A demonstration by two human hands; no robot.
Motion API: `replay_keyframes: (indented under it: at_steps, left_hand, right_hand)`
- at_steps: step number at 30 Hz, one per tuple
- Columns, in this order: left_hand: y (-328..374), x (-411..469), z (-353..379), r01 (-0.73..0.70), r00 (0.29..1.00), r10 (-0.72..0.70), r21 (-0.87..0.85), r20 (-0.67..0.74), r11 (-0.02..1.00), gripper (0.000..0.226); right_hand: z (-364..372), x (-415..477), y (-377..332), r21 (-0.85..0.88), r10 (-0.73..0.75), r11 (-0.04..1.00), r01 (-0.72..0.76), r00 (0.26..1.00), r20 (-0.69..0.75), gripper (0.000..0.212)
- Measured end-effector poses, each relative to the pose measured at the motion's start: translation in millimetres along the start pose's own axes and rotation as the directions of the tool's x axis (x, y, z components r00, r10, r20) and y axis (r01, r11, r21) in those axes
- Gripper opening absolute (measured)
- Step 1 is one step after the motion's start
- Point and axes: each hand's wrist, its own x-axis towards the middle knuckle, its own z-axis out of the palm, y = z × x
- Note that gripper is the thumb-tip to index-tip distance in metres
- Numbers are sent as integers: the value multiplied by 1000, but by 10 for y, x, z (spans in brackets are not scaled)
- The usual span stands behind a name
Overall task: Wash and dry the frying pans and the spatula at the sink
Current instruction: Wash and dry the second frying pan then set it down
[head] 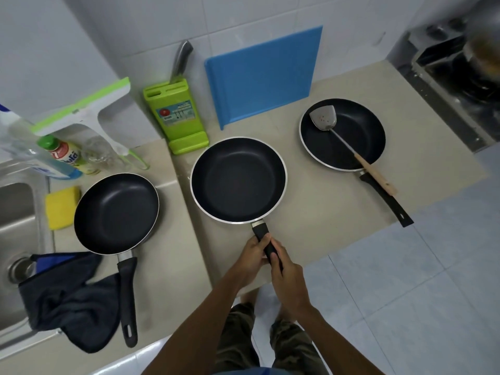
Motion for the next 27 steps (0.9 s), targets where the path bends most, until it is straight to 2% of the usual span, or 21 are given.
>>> replay_keyframes:
  at_steps: [8, 11, 19, 27]
  left_hand:
    - [9, 57, 94, 32, 999, -32, -2, 9, 999, 31]
    - [6, 71, 109, 43, 999, -43, 8, 17, 999, 34]
    - [3, 136, 95, 70, 997, -72, 83, 20, 994, 36]
    - [46, 174, 70, 107, 993, -115, 183, 33, 977, 33]
  right_hand:
    - [-37, 43, 111, 0, 61, 998, -61, 998, -7, 50]
    - [-45, 49, 148, 12, 83, 996, -84, 996, 8, 49]
    - [-42, 119, 233, 19, 127, 992, -128, 990, 68, 41]
    - [-24, 170, 338, -9, 181, 983, -181, 976, 120, 44]
